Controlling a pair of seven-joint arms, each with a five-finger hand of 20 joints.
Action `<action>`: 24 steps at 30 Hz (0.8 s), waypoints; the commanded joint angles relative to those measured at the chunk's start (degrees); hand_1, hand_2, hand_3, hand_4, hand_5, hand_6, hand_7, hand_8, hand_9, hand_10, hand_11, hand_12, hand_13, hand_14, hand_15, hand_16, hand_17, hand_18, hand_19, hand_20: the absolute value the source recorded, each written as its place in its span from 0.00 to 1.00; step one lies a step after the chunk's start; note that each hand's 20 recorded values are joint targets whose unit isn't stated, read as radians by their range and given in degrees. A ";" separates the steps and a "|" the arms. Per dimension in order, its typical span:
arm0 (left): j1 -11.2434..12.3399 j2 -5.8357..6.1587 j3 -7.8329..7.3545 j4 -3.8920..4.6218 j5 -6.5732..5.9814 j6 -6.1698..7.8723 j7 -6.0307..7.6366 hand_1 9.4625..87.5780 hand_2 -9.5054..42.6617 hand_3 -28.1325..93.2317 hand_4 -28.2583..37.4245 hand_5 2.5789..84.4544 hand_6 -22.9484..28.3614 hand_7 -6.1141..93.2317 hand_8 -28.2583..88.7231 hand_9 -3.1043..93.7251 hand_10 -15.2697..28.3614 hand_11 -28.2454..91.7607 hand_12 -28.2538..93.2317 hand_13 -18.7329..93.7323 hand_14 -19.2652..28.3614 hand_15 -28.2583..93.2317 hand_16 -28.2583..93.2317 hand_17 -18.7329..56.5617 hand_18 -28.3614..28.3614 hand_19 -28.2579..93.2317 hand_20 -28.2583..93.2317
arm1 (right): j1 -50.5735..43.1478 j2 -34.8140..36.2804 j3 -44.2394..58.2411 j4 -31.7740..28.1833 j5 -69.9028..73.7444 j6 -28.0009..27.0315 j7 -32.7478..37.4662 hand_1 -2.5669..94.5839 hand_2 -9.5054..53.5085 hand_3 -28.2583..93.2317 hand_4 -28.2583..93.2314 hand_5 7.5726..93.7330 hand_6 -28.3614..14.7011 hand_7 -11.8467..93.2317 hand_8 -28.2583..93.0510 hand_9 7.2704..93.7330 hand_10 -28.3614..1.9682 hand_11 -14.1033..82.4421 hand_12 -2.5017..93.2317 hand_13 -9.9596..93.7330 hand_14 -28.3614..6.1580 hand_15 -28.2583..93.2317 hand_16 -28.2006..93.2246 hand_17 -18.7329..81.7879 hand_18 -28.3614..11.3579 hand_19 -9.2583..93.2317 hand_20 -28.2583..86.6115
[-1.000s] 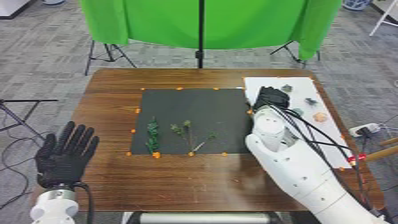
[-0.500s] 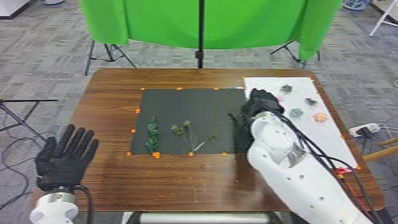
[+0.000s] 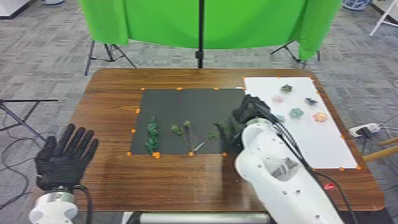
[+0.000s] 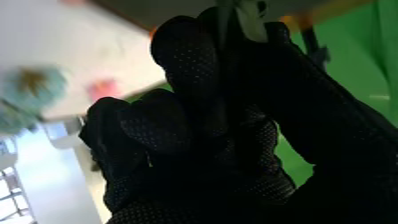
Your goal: Arrange flowers
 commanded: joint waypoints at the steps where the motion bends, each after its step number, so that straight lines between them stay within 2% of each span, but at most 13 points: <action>1: 0.62 1.36 0.22 0.10 -0.13 0.79 -0.72 0.21 0.54 0.87 0.00 0.48 0.63 0.16 0.16 0.42 0.71 0.41 0.31 0.42 0.74 0.51 0.17 0.16 0.73 0.53 0.33 | -2.05 -2.96 -1.26 0.77 -0.15 -0.13 3.00 0.50 0.00 0.95 0.13 0.81 0.57 0.53 0.40 0.84 0.41 0.50 0.52 0.77 0.35 0.88 0.54 0.57 0.00 1.00 0.83; 9: -0.31 1.56 0.60 0.64 0.04 0.87 -1.38 0.21 0.54 0.87 0.00 0.48 0.63 0.16 0.16 0.42 0.71 0.41 0.31 0.42 0.74 0.51 0.17 0.16 0.73 0.53 0.33 | -2.69 -4.34 -1.76 1.17 -0.18 0.46 2.38 0.51 0.00 0.91 0.11 0.77 0.58 0.57 0.36 0.81 0.39 0.54 0.51 0.76 0.35 0.89 0.52 0.57 0.00 1.00 0.84; 11: -0.15 1.43 0.49 0.62 -0.66 1.56 -1.00 0.21 0.54 0.87 0.00 0.48 0.63 0.16 0.16 0.42 0.71 0.41 0.31 0.42 0.74 0.51 0.17 0.16 0.73 0.53 0.33 | -2.85 -4.09 -1.64 0.98 -0.49 -0.27 2.51 0.49 0.00 0.89 0.10 0.77 0.56 0.54 0.37 0.79 0.35 0.59 0.46 0.76 0.34 0.89 0.51 0.57 0.00 1.00 0.84; 16: 0.44 1.30 0.26 0.47 -1.03 1.25 -0.49 0.21 0.54 0.87 0.00 0.48 0.63 0.16 0.16 0.42 0.71 0.41 0.31 0.42 0.74 0.51 0.17 0.16 0.73 0.53 0.33 | -2.83 -3.88 -1.18 1.00 0.44 0.02 2.74 0.46 0.00 0.88 0.10 0.78 0.54 0.51 0.37 0.77 0.28 0.66 0.36 0.75 0.32 0.90 0.50 0.57 0.00 1.00 0.85; 18: 0.06 1.33 0.46 0.72 -1.22 1.02 -0.79 0.21 0.54 0.87 0.00 0.49 0.63 0.16 0.16 0.42 0.71 0.41 0.31 0.42 0.74 0.51 0.17 0.16 0.73 0.53 0.33 | -2.90 -3.99 -1.03 0.90 0.80 -0.14 2.82 0.44 0.00 0.88 0.10 0.78 0.52 0.47 0.36 0.77 0.27 0.66 0.34 0.75 0.31 0.90 0.50 0.57 0.00 1.00 0.85; 20: -0.15 1.17 0.57 0.87 -2.98 0.55 -0.69 0.21 0.54 0.87 0.00 0.49 0.63 0.16 0.16 0.43 0.71 0.41 0.31 0.42 0.74 0.51 0.17 0.16 0.73 0.53 0.33 | -3.06 -4.06 -1.07 0.83 0.84 0.08 2.67 0.42 0.03 0.88 0.09 0.79 0.51 0.43 0.35 0.77 0.26 0.66 0.33 0.75 0.31 0.90 0.50 0.57 0.00 1.00 0.85; 21: -0.28 1.18 0.66 0.92 -2.95 0.58 -0.66 0.21 0.54 0.87 0.00 0.49 0.63 0.16 0.16 0.43 0.71 0.41 0.31 0.42 0.74 0.51 0.17 0.16 0.73 0.53 0.33 | -3.05 -4.06 -1.06 0.77 1.03 0.25 2.59 0.41 0.05 0.89 0.09 0.79 0.50 0.42 0.35 0.77 0.26 0.66 0.33 0.75 0.31 0.90 0.50 0.57 0.00 1.00 0.85; 22: -0.30 1.35 0.72 0.90 -2.33 0.88 -0.80 0.21 0.54 0.87 0.00 0.49 0.63 0.16 0.16 0.43 0.71 0.41 0.31 0.42 0.74 0.51 0.17 0.16 0.73 0.53 0.33 | -3.08 -4.10 -1.06 0.71 1.12 0.32 2.65 0.40 0.06 0.89 0.09 0.79 0.50 0.41 0.34 0.77 0.25 0.66 0.33 0.75 0.31 0.90 0.50 0.57 0.00 1.00 0.85; 24: -0.17 1.39 0.65 0.88 -2.56 0.56 -0.67 0.21 0.54 0.87 0.00 0.49 0.63 0.17 0.16 0.43 0.71 0.41 0.31 0.42 0.74 0.51 0.17 0.16 0.73 0.53 0.33 | -3.10 -3.98 -1.08 0.49 1.09 0.38 2.56 0.38 0.09 0.90 0.09 0.80 0.50 0.39 0.31 0.77 0.25 0.65 0.32 0.75 0.31 0.89 0.50 0.57 0.00 1.00 0.85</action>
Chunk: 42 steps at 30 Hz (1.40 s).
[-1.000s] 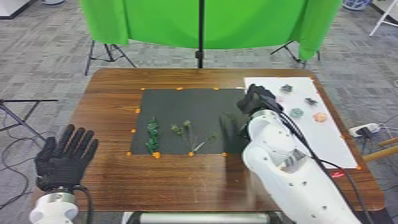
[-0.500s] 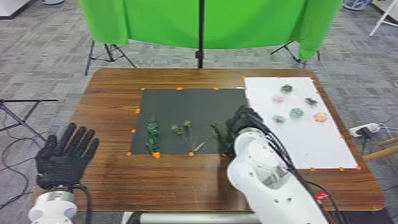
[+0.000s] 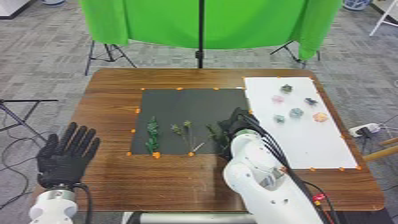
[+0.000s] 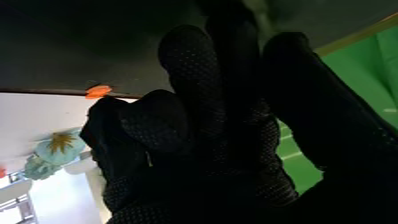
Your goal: Arrange flowers
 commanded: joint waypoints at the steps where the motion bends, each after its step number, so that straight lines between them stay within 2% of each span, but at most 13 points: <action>1: 0.38 -0.04 0.37 0.74 -1.46 0.08 -0.12 0.21 0.54 0.87 0.00 0.49 0.63 0.17 0.16 0.43 0.71 0.41 0.31 0.42 0.74 0.51 0.17 0.16 0.73 0.53 0.33 | -0.63 0.04 0.31 -0.36 0.46 0.51 0.20 0.38 0.09 0.90 0.09 0.80 0.50 0.38 0.30 0.77 0.25 0.65 0.32 0.75 0.31 0.89 0.50 0.56 0.00 1.00 0.85; 5: 0.47 -0.04 0.30 0.68 -1.20 0.20 0.23 0.21 0.54 0.87 0.00 0.49 0.63 0.17 0.16 0.43 0.71 0.41 0.31 0.42 0.74 0.51 0.17 0.16 0.73 0.53 0.33 | -0.63 0.29 0.59 -0.71 0.87 1.04 0.02 0.36 0.12 0.90 0.09 0.80 0.50 0.38 0.27 0.77 0.25 0.65 0.32 0.75 0.30 0.89 0.50 0.56 0.00 1.00 0.85; 10: 0.59 -0.75 0.36 0.67 -1.16 -0.33 0.26 0.21 0.54 0.87 0.00 0.49 0.63 0.17 0.16 0.43 0.71 0.41 0.31 0.42 0.74 0.51 0.17 0.16 0.73 0.53 0.33 | -0.88 1.74 1.55 -2.25 -1.54 3.07 -1.48 0.35 0.16 0.90 0.09 0.81 0.49 0.35 0.17 0.77 0.24 0.63 0.32 0.75 0.30 0.89 0.50 0.56 0.00 1.00 0.85; 15: 1.39 -1.32 -0.56 0.33 -1.13 -0.08 0.95 0.21 0.54 0.87 0.00 0.49 0.63 0.17 0.15 0.43 0.71 0.41 0.31 0.42 0.74 0.51 0.17 0.16 0.73 0.53 0.33 | -0.54 4.66 3.95 -4.94 -4.10 5.37 -3.20 0.36 0.13 0.90 0.09 0.79 0.50 0.38 0.22 0.77 0.25 0.64 0.32 0.75 0.30 0.89 0.49 0.56 0.00 1.00 0.84; 19: 1.49 -1.52 -0.62 0.20 -0.59 -0.59 0.92 0.21 0.54 0.87 0.00 0.49 0.63 0.17 0.15 0.43 0.71 0.41 0.31 0.42 0.74 0.51 0.17 0.16 0.73 0.53 0.33 | -1.54 8.99 9.10 -5.55 -2.64 7.63 -11.29 0.37 0.09 0.89 0.08 0.79 0.50 0.39 0.22 0.76 0.26 0.64 0.32 0.74 0.32 0.89 0.50 0.55 0.00 1.00 0.83; 22: 1.50 -1.77 -0.76 0.21 -0.34 -0.83 0.98 0.21 0.54 0.87 0.00 0.49 0.63 0.17 0.15 0.43 0.71 0.41 0.31 0.42 0.74 0.51 0.17 0.16 0.73 0.53 0.33 | -3.68 11.02 12.84 -4.16 -3.07 11.59 -18.63 0.42 0.03 0.91 0.05 0.70 0.48 0.39 0.23 0.65 0.24 0.52 0.25 0.64 0.30 0.87 0.46 0.52 0.04 1.00 0.82; 24: 1.14 -2.03 -0.58 0.40 -1.81 -1.10 0.80 0.21 0.54 0.87 0.00 0.49 0.63 0.17 0.15 0.43 0.71 0.41 0.31 0.42 0.74 0.51 0.17 0.16 0.73 0.53 0.33 | -5.26 12.06 14.38 -3.41 -5.51 12.62 -21.38 0.42 0.01 0.94 0.04 0.64 0.49 0.40 0.14 0.55 0.23 0.49 0.23 0.55 0.29 0.86 0.42 0.50 0.10 1.00 0.82; 25: 1.28 -2.02 -0.58 0.36 -1.97 -1.25 0.69 0.21 0.54 0.87 0.00 0.49 0.63 0.17 0.16 0.43 0.71 0.41 0.31 0.42 0.74 0.51 0.17 0.16 0.73 0.53 0.33 | -6.02 12.40 15.33 -3.27 -6.37 10.39 -23.12 0.42 0.01 0.96 0.03 0.60 0.50 0.40 0.11 0.49 0.23 0.47 0.22 0.49 0.28 0.84 0.38 0.48 0.11 1.00 0.80; 27: 1.08 -2.10 -0.48 0.39 -0.95 -1.26 0.39 0.21 0.54 0.87 0.00 0.49 0.63 0.17 0.15 0.43 0.71 0.41 0.31 0.42 0.74 0.51 0.17 0.16 0.73 0.53 0.33 | -7.24 12.79 16.78 -3.46 -7.82 4.95 -23.89 0.42 0.00 0.97 0.01 0.52 0.52 0.38 0.09 0.41 0.29 0.39 0.20 0.40 0.30 0.75 0.32 0.42 0.12 0.96 0.76; 31: 0.11 -2.25 -0.31 0.75 0.32 -1.45 0.06 0.21 0.54 0.87 0.00 0.49 0.63 0.17 0.16 0.43 0.71 0.41 0.31 0.42 0.74 0.51 0.17 0.16 0.73 0.53 0.33 | -9.82 12.71 18.59 -3.67 -6.41 0.36 -22.79 0.45 0.00 0.97 0.00 0.48 0.54 0.36 0.09 0.39 0.32 0.35 0.19 0.38 0.31 0.67 0.31 0.40 0.11 0.92 0.74; 33: -0.28 -2.33 -0.31 0.96 -0.44 -1.32 -0.02 0.21 0.54 0.87 0.00 0.49 0.63 0.16 0.16 0.43 0.71 0.41 0.31 0.42 0.74 0.51 0.17 0.16 0.73 0.53 0.33 | -11.02 12.57 18.80 -3.35 -8.06 -0.47 -22.69 0.45 0.00 0.98 0.00 0.48 0.54 0.36 0.09 0.39 0.33 0.35 0.19 0.39 0.32 0.66 0.31 0.40 0.11 0.92 0.74; 36: -0.50 -2.41 -0.30 1.03 0.18 -1.61 0.18 0.21 0.54 0.87 0.00 0.49 0.63 0.16 0.16 0.43 0.71 0.41 0.31 0.42 0.74 0.51 0.17 0.16 0.73 0.53 0.33 | -11.56 11.93 18.32 -2.28 -8.96 -0.05 -21.37 0.46 0.00 0.97 0.00 0.48 0.54 0.35 0.09 0.42 0.33 0.36 0.20 0.41 0.33 0.69 0.33 0.40 0.10 0.92 0.74; 42: -0.81 -2.61 -0.02 0.98 0.06 -1.51 0.18 0.21 0.54 0.87 0.00 0.49 0.63 0.16 0.16 0.43 0.71 0.41 0.31 0.42 0.74 0.51 0.17 0.16 0.73 0.53 0.33 | -11.11 9.04 17.57 2.18 -8.70 4.92 -20.19 0.47 0.00 0.96 0.00 0.47 0.53 0.32 0.10 0.43 0.36 0.37 0.19 0.44 0.35 0.72 0.34 0.44 0.11 0.95 0.74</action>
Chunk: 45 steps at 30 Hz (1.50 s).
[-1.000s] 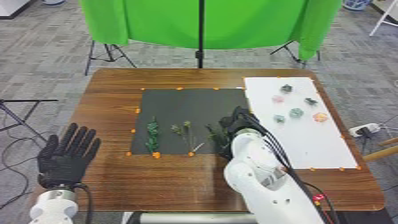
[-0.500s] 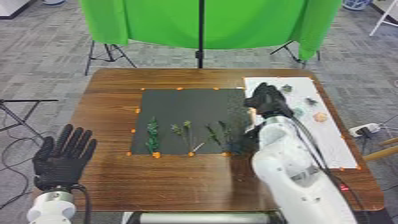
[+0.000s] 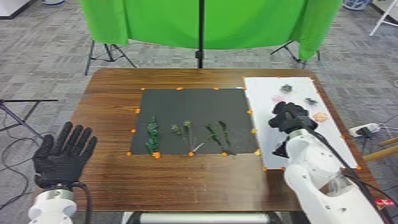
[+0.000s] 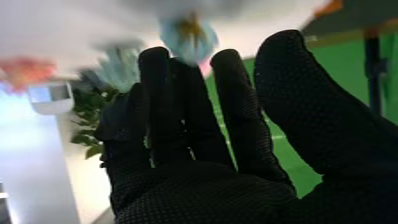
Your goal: Arrange flowers
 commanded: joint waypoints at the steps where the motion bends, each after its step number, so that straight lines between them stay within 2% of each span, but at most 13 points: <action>1: -0.15 -0.66 0.76 0.47 0.50 -0.63 -0.60 0.21 0.54 0.87 0.00 0.49 0.63 0.16 0.16 0.43 0.71 0.41 0.31 0.42 0.74 0.51 0.17 0.16 0.73 0.53 0.33 | -0.89 -3.54 -1.67 5.76 -1.73 8.94 2.32 0.48 0.00 0.96 0.00 0.49 0.54 0.33 0.10 0.45 0.40 0.39 0.20 0.46 0.37 0.74 0.34 0.44 0.11 0.96 0.74; 5: -0.30 -0.79 0.75 0.50 0.48 -0.36 -0.96 0.21 0.54 0.87 0.00 0.49 0.63 0.16 0.16 0.43 0.71 0.41 0.31 0.42 0.74 0.51 0.17 0.16 0.73 0.53 0.33 | -1.32 -5.31 -2.67 8.93 -3.48 11.80 1.93 0.57 0.00 0.88 0.00 0.61 0.62 0.44 0.13 0.61 0.48 0.48 0.25 0.59 0.47 0.75 0.44 0.48 0.13 0.98 0.73; 8: -0.63 -0.96 0.78 0.45 -0.18 -0.07 -0.89 0.21 0.54 0.87 0.00 0.49 0.63 0.16 0.16 0.43 0.71 0.41 0.31 0.42 0.74 0.51 0.17 0.16 0.73 0.53 0.33 | -2.07 -6.08 -3.09 10.16 -4.54 12.94 2.55 0.66 0.00 0.80 0.00 0.68 0.63 0.52 0.19 0.78 0.58 0.32 0.40 0.69 0.59 0.70 0.52 0.50 0.13 0.99 0.73; 12: -0.40 -0.72 0.17 0.06 -0.11 -0.18 -0.42 0.21 0.54 0.87 0.00 0.49 0.63 0.17 0.16 0.43 0.71 0.41 0.31 0.42 0.74 0.51 0.17 0.16 0.73 0.53 0.33 | -2.47 -5.86 -3.56 9.68 -5.88 15.88 1.33 0.70 0.00 0.81 0.00 0.72 0.67 0.58 0.24 0.86 0.64 0.34 0.47 0.76 0.66 0.68 0.56 0.53 0.12 0.99 0.73; 17: -0.23 -0.64 -0.90 0.06 0.29 -0.63 0.55 0.21 0.54 0.87 0.00 0.49 0.63 0.16 0.16 0.43 0.71 0.41 0.31 0.42 0.74 0.51 0.17 0.16 0.73 0.53 0.33 | -0.90 -5.04 -2.12 4.15 -0.83 17.55 -3.11 0.71 0.00 0.81 0.00 0.74 0.68 0.61 0.26 0.88 0.65 0.36 0.49 0.78 0.67 0.68 0.58 0.54 0.12 1.00 0.73; 21: -0.01 -0.42 -1.52 0.05 2.19 -0.02 0.90 0.21 0.54 0.87 0.00 0.49 0.63 0.16 0.16 0.43 0.71 0.41 0.31 0.42 0.74 0.51 0.17 0.16 0.73 0.53 0.33 | 2.10 -3.57 -4.56 -1.09 0.54 18.49 -9.55 0.70 0.00 0.82 0.00 0.73 0.69 0.62 0.27 0.87 0.66 0.36 0.50 0.78 0.68 0.69 0.58 0.53 0.14 1.00 0.74; 25: -0.09 -0.03 -1.37 0.09 2.89 0.04 0.67 0.21 0.54 0.87 0.00 0.49 0.63 0.16 0.16 0.43 0.71 0.41 0.31 0.42 0.74 0.51 0.17 0.16 0.73 0.53 0.33 | 8.08 -3.33 -12.55 -2.93 -0.15 20.56 -7.32 0.70 0.00 0.83 0.00 0.72 0.70 0.63 0.26 0.87 0.67 0.37 0.50 0.77 0.68 0.69 0.58 0.53 0.15 1.00 0.74; 28: 0.26 0.24 -1.37 -0.09 3.91 0.66 0.98 0.21 0.54 0.87 0.00 0.49 0.63 0.16 0.16 0.43 0.71 0.41 0.31 0.42 0.74 0.51 0.17 0.16 0.73 0.53 0.33 | 13.06 -5.21 -17.59 -1.03 1.30 18.79 -10.63 0.69 0.00 0.84 0.00 0.73 0.69 0.63 0.27 0.87 0.66 0.37 0.50 0.78 0.67 0.69 0.58 0.53 0.14 1.00 0.74; 32: 0.50 0.52 -1.19 -0.34 3.68 0.98 2.06 0.21 0.54 0.87 0.00 0.49 0.63 0.16 0.16 0.43 0.71 0.41 0.31 0.42 0.74 0.51 0.17 0.16 0.73 0.53 0.33 | 18.85 -10.16 -22.07 5.06 5.10 15.71 -18.92 0.69 0.00 0.84 0.00 0.72 0.68 0.62 0.27 0.87 0.65 0.37 0.50 0.77 0.66 0.69 0.58 0.53 0.14 1.00 0.74; 36: 0.09 1.30 -0.53 -0.25 4.32 1.58 2.62 0.21 0.54 0.87 0.00 0.49 0.63 0.16 0.16 0.43 0.71 0.41 0.31 0.42 0.74 0.51 0.17 0.16 0.73 0.53 0.33 | 22.84 -13.72 -27.51 8.79 4.17 12.27 -20.54 0.68 0.00 0.85 0.00 0.71 0.69 0.62 0.27 0.85 0.65 0.37 0.50 0.76 0.66 0.70 0.58 0.53 0.15 1.00 0.74; 39: -0.54 1.83 -0.35 0.09 3.87 1.74 2.93 0.21 0.54 0.87 0.00 0.49 0.63 0.16 0.16 0.43 0.71 0.41 0.31 0.42 0.74 0.51 0.17 0.16 0.73 0.53 0.33 | 24.28 -15.15 -31.36 10.36 3.37 10.59 -23.46 0.68 0.00 0.85 0.00 0.70 0.69 0.63 0.27 0.84 0.65 0.38 0.50 0.76 0.65 0.70 0.58 0.53 0.15 1.00 0.74; 42: -1.11 2.20 -0.15 0.37 2.76 1.34 3.95 0.16 0.58 0.85 0.00 0.49 0.63 0.16 0.16 0.43 0.71 0.41 0.31 0.42 0.74 0.51 0.17 0.16 0.73 0.53 0.33 | 25.74 -15.69 -36.09 12.95 -0.41 13.33 -26.77 0.68 0.00 0.85 0.00 0.70 0.69 0.63 0.26 0.84 0.65 0.38 0.50 0.75 0.65 0.70 0.58 0.53 0.15 1.00 0.73; 45: -2.14 2.82 0.25 0.73 3.26 0.99 3.91 0.13 0.61 0.84 0.00 0.49 0.63 0.16 0.16 0.42 0.71 0.41 0.31 0.42 0.74 0.51 0.17 0.16 0.73 0.53 0.33 | 27.62 -16.57 -39.17 15.40 -2.45 14.05 -27.93 0.67 0.00 0.85 0.00 0.70 0.68 0.63 0.26 0.84 0.64 0.38 0.49 0.75 0.64 0.70 0.57 0.53 0.14 1.00 0.73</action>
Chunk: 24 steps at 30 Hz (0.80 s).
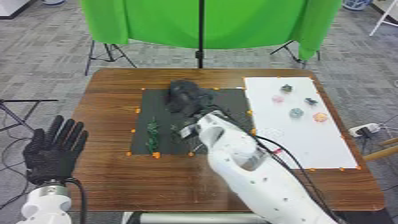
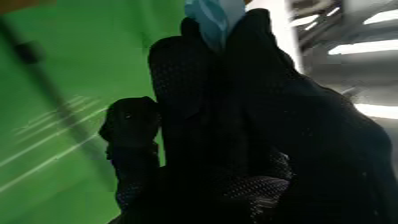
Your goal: Arrange flowers
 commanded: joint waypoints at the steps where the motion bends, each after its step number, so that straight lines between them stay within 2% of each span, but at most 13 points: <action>1: -1.00 1.47 0.85 0.62 -0.31 -0.16 1.20 0.13 0.61 0.84 0.00 0.49 0.63 0.16 0.16 0.42 0.71 0.40 0.31 0.42 0.74 0.51 0.17 0.16 0.73 0.53 0.33 | 3.39 -3.80 -9.42 3.63 -6.86 4.04 -3.32 0.67 0.00 0.85 0.00 0.70 0.68 0.63 0.26 0.84 0.64 0.38 0.49 0.75 0.64 0.70 0.57 0.53 0.14 1.00 0.73; 3: -0.11 2.05 1.14 -0.05 -0.48 0.21 1.65 0.12 0.61 0.84 0.00 0.49 0.63 0.16 0.16 0.42 0.71 0.40 0.31 0.42 0.74 0.51 0.17 0.16 0.73 0.53 0.33 | 3.52 -3.93 -10.93 3.66 -7.56 3.79 -2.12 0.67 0.00 0.85 0.00 0.70 0.68 0.63 0.25 0.85 0.64 0.37 0.48 0.75 0.65 0.70 0.57 0.53 0.14 1.00 0.73; 6: 0.38 2.74 1.32 -0.42 -0.93 0.64 1.97 0.12 0.61 0.84 0.00 0.49 0.63 0.16 0.16 0.43 0.71 0.40 0.31 0.42 0.75 0.51 0.17 0.16 0.73 0.53 0.33 | 3.48 -5.25 -12.29 5.12 -9.79 4.18 -2.30 0.67 0.00 0.85 0.00 0.70 0.67 0.62 0.25 0.84 0.63 0.36 0.48 0.75 0.65 0.69 0.57 0.53 0.14 1.00 0.73; 11: 0.03 3.42 1.91 -0.50 -0.65 0.95 1.63 0.12 0.62 0.83 0.00 0.49 0.63 0.16 0.16 0.42 0.71 0.40 0.31 0.42 0.74 0.51 0.17 0.16 0.73 0.52 0.33 | 2.70 -7.90 -12.00 8.01 -14.46 1.27 -4.24 0.66 0.00 0.85 0.00 0.67 0.66 0.61 0.24 0.82 0.61 0.35 0.46 0.74 0.63 0.69 0.57 0.53 0.13 0.99 0.72; 13: 0.19 3.27 2.00 -0.59 -0.39 1.09 1.81 0.12 0.62 0.84 0.00 0.49 0.63 0.16 0.16 0.42 0.71 0.40 0.31 0.42 0.74 0.51 0.17 0.16 0.73 0.52 0.33 | 1.74 -8.99 -11.41 8.93 -15.83 0.17 -4.77 0.66 0.00 0.85 0.00 0.67 0.66 0.61 0.23 0.81 0.61 0.34 0.46 0.73 0.62 0.69 0.57 0.52 0.13 0.99 0.72; 14: -0.38 3.41 2.32 -0.34 -0.23 1.07 1.56 0.12 0.61 0.84 0.00 0.49 0.63 0.16 0.16 0.42 0.71 0.40 0.31 0.42 0.74 0.51 0.17 0.16 0.73 0.52 0.33 | 1.68 -9.19 -11.37 9.30 -16.13 -0.07 -4.24 0.66 0.00 0.85 0.00 0.67 0.66 0.61 0.23 0.81 0.61 0.34 0.46 0.73 0.63 0.69 0.56 0.52 0.13 0.98 0.72; 17: -0.52 3.25 2.66 -0.25 -0.43 0.64 2.24 0.14 0.59 0.85 0.00 0.49 0.63 0.16 0.16 0.43 0.71 0.41 0.31 0.42 0.74 0.51 0.17 0.16 0.73 0.52 0.33 | 1.15 -10.44 -10.21 11.02 -18.34 -0.29 -5.43 0.66 0.00 0.85 0.00 0.65 0.65 0.61 0.23 0.80 0.60 0.33 0.44 0.72 0.63 0.69 0.56 0.51 0.12 0.98 0.72; 19: -0.82 3.07 3.03 0.28 -0.35 -0.56 3.20 0.15 0.58 0.85 0.00 0.49 0.63 0.16 0.16 0.43 0.71 0.41 0.31 0.42 0.74 0.51 0.17 0.16 0.73 0.52 0.33 | 1.37 -10.74 -10.21 12.22 -19.92 0.89 -5.77 0.66 0.00 0.85 0.00 0.65 0.64 0.60 0.22 0.79 0.59 0.32 0.44 0.71 0.62 0.68 0.55 0.51 0.12 0.97 0.72; 21: -0.93 2.72 3.24 0.47 -0.53 -0.18 3.52 0.16 0.57 0.86 0.00 0.49 0.63 0.16 0.16 0.43 0.71 0.41 0.31 0.42 0.74 0.51 0.17 0.16 0.73 0.52 0.33 | 0.43 -12.00 -8.40 13.72 -22.97 1.11 -7.30 0.65 0.00 0.86 0.00 0.64 0.63 0.59 0.21 0.78 0.58 0.32 0.43 0.70 0.61 0.68 0.55 0.51 0.12 0.97 0.72; 24: -1.25 2.72 3.57 0.78 -0.63 -0.98 3.74 0.17 0.57 0.86 0.00 0.49 0.63 0.16 0.16 0.43 0.71 0.41 0.31 0.42 0.74 0.51 0.17 0.16 0.73 0.52 0.33 | -0.03 -13.00 -7.40 15.09 -24.66 1.90 -6.85 0.65 0.00 0.86 0.00 0.64 0.62 0.54 0.19 0.76 0.56 0.31 0.43 0.68 0.59 0.69 0.55 0.51 0.11 0.97 0.71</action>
